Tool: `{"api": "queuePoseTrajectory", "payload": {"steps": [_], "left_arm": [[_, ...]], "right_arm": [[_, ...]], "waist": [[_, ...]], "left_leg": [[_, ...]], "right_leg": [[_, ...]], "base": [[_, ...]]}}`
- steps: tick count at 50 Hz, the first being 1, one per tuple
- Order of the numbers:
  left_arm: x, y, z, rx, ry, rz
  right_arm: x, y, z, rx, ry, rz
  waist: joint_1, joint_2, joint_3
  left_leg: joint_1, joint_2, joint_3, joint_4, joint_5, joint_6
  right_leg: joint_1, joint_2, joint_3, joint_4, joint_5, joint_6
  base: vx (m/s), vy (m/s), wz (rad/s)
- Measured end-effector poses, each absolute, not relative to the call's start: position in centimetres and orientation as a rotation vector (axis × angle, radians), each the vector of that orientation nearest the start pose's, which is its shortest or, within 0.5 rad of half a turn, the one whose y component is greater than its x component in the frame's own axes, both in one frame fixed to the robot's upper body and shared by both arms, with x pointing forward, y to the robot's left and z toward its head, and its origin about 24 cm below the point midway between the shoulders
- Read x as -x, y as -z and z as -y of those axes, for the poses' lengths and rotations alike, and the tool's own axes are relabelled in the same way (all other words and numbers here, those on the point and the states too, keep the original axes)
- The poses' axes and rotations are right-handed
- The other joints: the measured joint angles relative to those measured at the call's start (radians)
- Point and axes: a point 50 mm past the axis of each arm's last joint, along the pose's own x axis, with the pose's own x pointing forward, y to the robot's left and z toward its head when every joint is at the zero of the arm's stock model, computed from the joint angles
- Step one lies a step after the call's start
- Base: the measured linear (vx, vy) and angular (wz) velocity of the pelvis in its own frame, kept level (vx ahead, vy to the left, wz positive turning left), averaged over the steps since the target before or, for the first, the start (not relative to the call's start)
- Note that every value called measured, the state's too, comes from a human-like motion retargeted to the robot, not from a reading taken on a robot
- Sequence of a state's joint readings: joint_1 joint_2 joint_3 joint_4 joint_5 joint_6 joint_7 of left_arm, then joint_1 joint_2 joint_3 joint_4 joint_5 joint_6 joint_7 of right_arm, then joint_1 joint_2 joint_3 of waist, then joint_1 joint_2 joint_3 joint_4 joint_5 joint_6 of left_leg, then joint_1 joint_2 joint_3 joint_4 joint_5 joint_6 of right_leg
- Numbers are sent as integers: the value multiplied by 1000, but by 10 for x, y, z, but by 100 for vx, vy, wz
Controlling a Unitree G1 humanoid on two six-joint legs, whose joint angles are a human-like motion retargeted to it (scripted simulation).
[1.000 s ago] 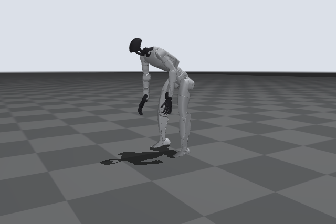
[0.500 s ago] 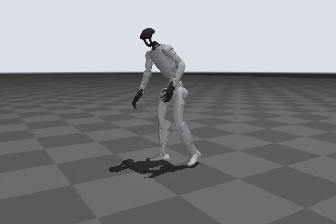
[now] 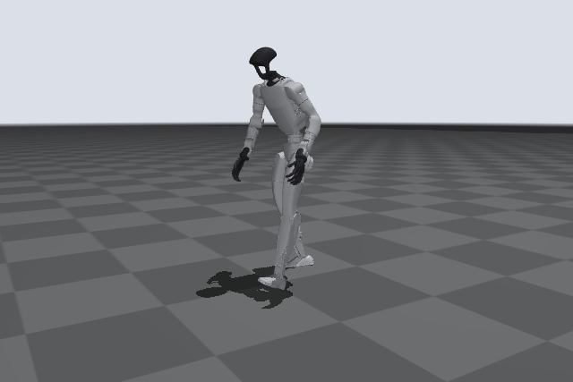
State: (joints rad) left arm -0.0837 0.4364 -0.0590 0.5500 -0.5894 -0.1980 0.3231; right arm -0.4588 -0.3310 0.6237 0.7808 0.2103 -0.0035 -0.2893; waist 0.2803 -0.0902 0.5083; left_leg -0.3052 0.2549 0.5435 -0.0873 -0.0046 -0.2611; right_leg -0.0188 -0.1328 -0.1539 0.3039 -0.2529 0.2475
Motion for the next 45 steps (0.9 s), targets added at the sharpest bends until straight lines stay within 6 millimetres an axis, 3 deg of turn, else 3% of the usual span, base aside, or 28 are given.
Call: {"api": "queuePoseTrajectory", "payload": {"steps": [4, 8, 11, 15, 18, 20, 23, 25, 30, 35, 38, 40, 43, 45], "left_arm": [[-268, -14, -302, -87, -520, -186], [-299, -46, -315, -250, -555, -136], [-327, -75, -316, -360, -578, -107], [-358, -123, -316, -520, -591, -59], [-373, -168, -319, -616, -611, 21], [-379, -197, -319, -645, -623, 85], [-383, -235, -322, -683, -629, 163], [-383, -258, -323, -728, -630, 202], [-385, -320, -309, -745, -669, 322], [-388, -369, -276, -634, -678, 435], [-385, -387, -273, -652, -650, 429], [-387, -388, -268, -672, -606, 420], [-400, -366, -243, -691, -484, 436], [-410, -341, -213, -664, -365, 475]], "right_arm": [[-303, 28, 140, 452, -61, -354], [-303, 20, 134, 440, -72, -293], [-312, 6, 135, 461, -72, -222], [-332, -24, 133, 484, -33, -110], [-350, -56, 119, 464, 2, 7], [-359, -77, 107, 442, 14, 88], [-363, -103, 76, 388, -15, 189], [-363, -118, 58, 359, -45, 248], [-362, -157, 37, 322, -84, 393], [-362, -192, 25, 349, -104, 519], [-356, -205, -10, 355, -166, 554], [-351, -211, -31, 340, -199, 558], [-345, -210, -49, 297, -230, 525], [-343, -205, -54, 267, -246, 491]], "waist": [[-12, -51, 4], [-27, -72, 11], [-49, -80, 12], [-85, -92, 12], [-120, -102, 12], [-155, -112, 12], [-259, -156, 12], [-324, -165, 12], [-433, -116, 12], [-481, -28, 12], [-525, -46, 12], [-549, -69, 12], [-567, -100, 12], [-566, -111, 12]], "left_leg": [[-49, 26, -2, 0, 81, -1], [-87, 61, -27, 0, 241, 1], [-157, 61, -51, 0, 294, 25], [-264, 55, -70, 0, 294, 52], [-349, 63, -72, 0, 293, 56], [-403, 56, -73, 0, 296, 52], [-467, -9, -82, 0, 296, 32], [-516, -21, -114, 0, 309, -1], [-681, -54, -194, 0, 363, -1], [-820, -68, -271, 0, 390, -1], [-868, -61, -285, 0, 391, -1], [-882, -57, -282, 0, 386, -1], [-879, -58, -266, 0, 372, -1], [-867, -63, -251, 0, 362, -1]], "right_leg": [[-42, -4, 14, 74, -28, -17], [-146, 8, 28, 239, 26, -103], [-324, -2, 28, 438, 95, -155], [-576, -22, -14, 555, 121, -171], [-712, -3, -62, 395, 182, -153], [-765, 15, -84, 188, 295, -121], [-794, -3, -100, -174, 496, -21], [-829, 12, -139, -344, 559, 14], [-1016, 14, -215, -391, 558, 14], [-1116, -14, -299, -391, 685, 14], [-1161, -10, -302, -391, 727, 14], [-1180, -5, -297, -391, 734, 14], [-1185, -6, -285, -391, 727, 14], [-1181, -8, -275, -391, 721, 14]], "base": [[44, 24, -25], [42, 24, -13], [31, 25, 4], [24, 22, -10], [19, 16, -33], [18, 11, -4], [21, 0, 80], [15, -34, 118], [6, -36, 117], [19, -23, 93], [19, -15, 28], [18, -11, 5], [18, -5, 2], [15, -2, 2]]}}
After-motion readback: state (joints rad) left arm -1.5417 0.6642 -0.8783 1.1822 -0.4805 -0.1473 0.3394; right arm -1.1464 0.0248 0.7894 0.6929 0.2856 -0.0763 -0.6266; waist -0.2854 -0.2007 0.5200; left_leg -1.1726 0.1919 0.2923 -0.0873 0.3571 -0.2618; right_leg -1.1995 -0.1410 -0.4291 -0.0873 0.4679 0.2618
